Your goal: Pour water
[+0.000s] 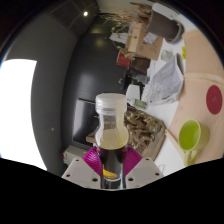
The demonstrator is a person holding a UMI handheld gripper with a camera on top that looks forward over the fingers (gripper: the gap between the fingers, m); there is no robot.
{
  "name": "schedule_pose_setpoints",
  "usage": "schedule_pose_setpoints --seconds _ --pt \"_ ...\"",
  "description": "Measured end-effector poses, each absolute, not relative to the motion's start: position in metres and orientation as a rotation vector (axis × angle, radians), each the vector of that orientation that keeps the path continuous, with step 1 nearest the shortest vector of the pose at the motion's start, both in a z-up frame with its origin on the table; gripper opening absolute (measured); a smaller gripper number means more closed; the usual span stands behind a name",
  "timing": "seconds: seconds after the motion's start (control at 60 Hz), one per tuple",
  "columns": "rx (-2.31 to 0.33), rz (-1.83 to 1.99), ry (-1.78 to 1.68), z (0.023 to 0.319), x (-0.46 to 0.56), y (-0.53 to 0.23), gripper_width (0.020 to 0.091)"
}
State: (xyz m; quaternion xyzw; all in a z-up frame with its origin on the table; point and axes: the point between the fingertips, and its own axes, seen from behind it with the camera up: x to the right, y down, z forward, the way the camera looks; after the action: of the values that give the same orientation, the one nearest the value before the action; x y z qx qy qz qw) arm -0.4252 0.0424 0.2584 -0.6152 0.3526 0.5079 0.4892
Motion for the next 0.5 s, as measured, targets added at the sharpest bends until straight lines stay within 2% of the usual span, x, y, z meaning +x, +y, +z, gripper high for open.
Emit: schedule_pose_setpoints --seconds 0.167,0.25,0.367,0.5 --pt "-1.548 0.765 0.457 0.311 -0.359 0.026 0.0236" --pt "-1.580 0.519 0.316 0.310 -0.323 0.032 0.0236" --pt "-1.664 0.187 0.163 0.275 -0.265 0.029 0.0237" --pt "-1.795 -0.011 0.090 0.198 -0.222 0.027 0.0237"
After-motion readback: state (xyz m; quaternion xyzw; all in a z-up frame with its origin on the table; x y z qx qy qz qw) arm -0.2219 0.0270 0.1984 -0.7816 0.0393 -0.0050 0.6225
